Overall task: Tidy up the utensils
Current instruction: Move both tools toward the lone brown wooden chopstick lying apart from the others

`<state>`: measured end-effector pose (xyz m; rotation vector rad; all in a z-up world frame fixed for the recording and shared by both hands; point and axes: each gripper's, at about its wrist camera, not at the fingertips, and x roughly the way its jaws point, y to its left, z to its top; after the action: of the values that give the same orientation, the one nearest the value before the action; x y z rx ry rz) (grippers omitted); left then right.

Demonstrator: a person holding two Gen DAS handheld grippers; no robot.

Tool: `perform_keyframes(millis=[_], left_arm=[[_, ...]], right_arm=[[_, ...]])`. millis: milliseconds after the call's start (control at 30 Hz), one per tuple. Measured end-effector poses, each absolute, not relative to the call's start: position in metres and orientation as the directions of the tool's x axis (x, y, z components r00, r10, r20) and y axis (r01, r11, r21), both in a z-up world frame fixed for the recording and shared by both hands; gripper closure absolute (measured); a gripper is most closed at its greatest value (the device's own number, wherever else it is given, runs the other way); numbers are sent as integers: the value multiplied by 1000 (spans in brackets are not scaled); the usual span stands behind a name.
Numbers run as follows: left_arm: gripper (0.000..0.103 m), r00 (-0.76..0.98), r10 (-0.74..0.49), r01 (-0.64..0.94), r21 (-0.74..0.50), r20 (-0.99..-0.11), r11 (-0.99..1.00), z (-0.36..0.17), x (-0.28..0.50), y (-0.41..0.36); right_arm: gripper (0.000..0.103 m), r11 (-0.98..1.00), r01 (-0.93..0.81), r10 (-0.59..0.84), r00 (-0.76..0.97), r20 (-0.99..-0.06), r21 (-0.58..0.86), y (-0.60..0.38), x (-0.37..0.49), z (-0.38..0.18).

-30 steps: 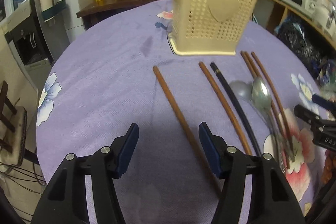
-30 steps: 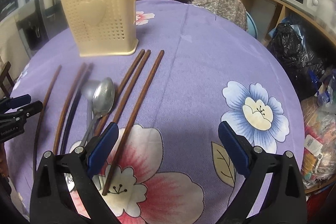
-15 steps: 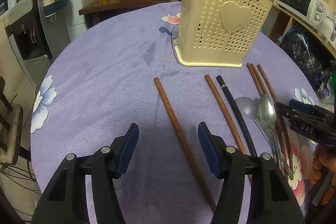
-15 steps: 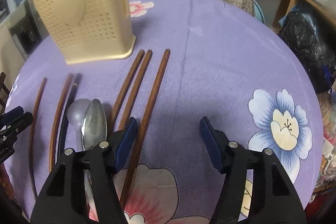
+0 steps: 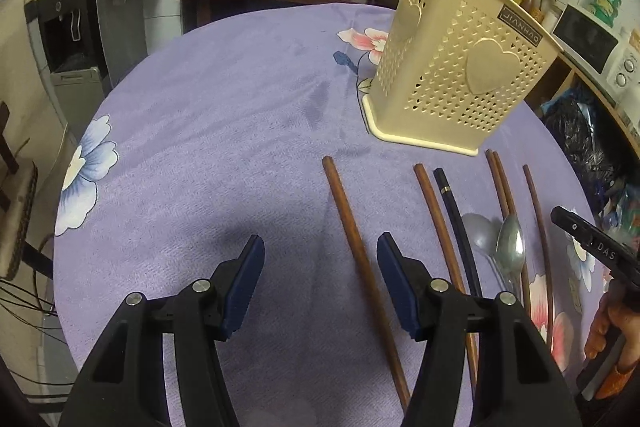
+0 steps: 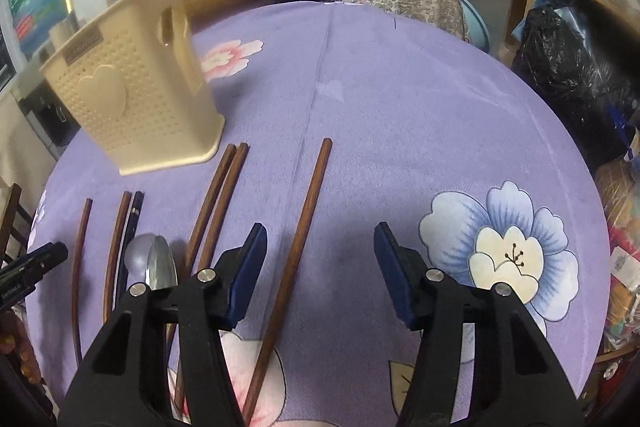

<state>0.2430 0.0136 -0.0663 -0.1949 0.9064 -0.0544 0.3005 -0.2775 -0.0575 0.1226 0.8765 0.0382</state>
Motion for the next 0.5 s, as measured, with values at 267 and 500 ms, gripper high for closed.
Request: perform_keyframes(millis=[267,500], left_arm=[[69,614,-123,-23,-173,-780,985,-74,252,-16],[78,619,-105,-36,-162,-779,986,-75,254,-13]], right_arm=[[57,988,51,82,628,-774,146,-275,319,-63],[69,990,59,67,603,-795,128,-269,337,-72]])
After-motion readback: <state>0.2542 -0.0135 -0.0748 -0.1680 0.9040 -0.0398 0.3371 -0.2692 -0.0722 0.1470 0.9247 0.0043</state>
